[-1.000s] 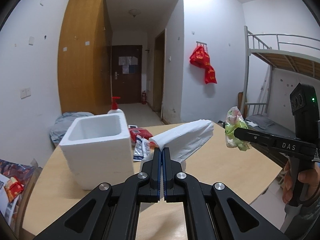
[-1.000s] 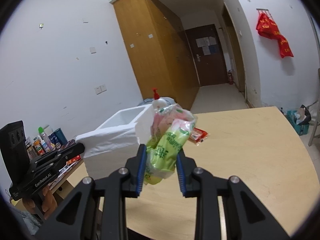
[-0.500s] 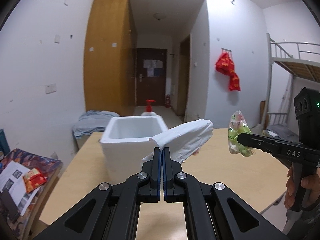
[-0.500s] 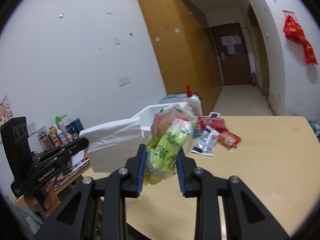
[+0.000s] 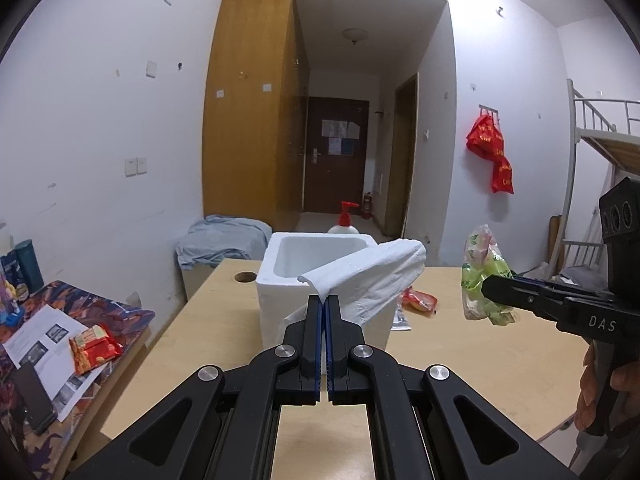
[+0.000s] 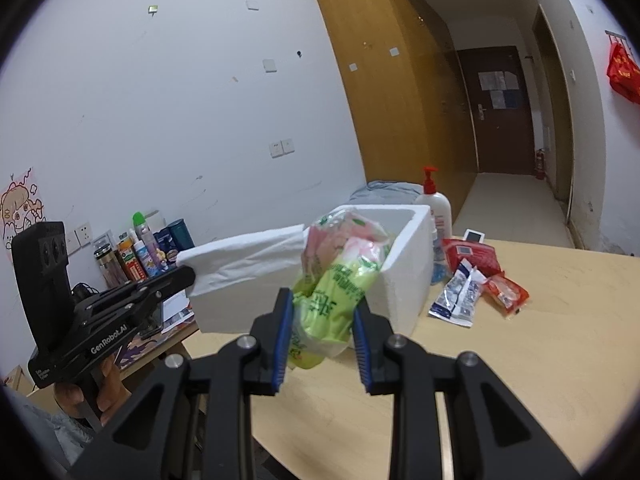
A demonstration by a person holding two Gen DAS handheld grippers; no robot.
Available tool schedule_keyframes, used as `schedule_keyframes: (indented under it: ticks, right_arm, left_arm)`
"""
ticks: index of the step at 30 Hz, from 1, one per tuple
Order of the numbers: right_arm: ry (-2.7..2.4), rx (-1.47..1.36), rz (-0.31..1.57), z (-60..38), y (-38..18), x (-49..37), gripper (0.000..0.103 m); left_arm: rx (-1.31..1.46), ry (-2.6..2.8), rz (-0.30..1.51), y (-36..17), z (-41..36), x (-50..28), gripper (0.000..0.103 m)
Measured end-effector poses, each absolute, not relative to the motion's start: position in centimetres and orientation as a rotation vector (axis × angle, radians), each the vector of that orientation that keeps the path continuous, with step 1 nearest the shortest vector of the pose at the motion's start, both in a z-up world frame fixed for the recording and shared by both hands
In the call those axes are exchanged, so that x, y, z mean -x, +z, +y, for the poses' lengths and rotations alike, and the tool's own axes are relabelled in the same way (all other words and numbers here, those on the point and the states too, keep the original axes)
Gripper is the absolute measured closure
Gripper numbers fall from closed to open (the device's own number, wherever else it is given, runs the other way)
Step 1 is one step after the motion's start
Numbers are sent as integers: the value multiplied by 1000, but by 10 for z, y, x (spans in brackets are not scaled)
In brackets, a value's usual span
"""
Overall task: Organize soft objects
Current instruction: 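Carry the white tissue and green packet over to the white foam box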
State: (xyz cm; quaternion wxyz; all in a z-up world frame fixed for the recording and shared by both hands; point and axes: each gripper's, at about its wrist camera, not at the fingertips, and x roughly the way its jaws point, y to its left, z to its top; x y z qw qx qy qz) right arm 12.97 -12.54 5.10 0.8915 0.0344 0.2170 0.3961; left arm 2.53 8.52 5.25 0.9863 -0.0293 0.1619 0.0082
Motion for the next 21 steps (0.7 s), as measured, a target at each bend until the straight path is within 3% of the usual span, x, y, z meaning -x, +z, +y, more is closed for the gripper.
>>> schedule_keyframes:
  ticks: [21]
  right_arm:
    - [829,-58,445,-115,63,-138,71]
  left_arm:
    - [58,28,295,68,94,-36,102]
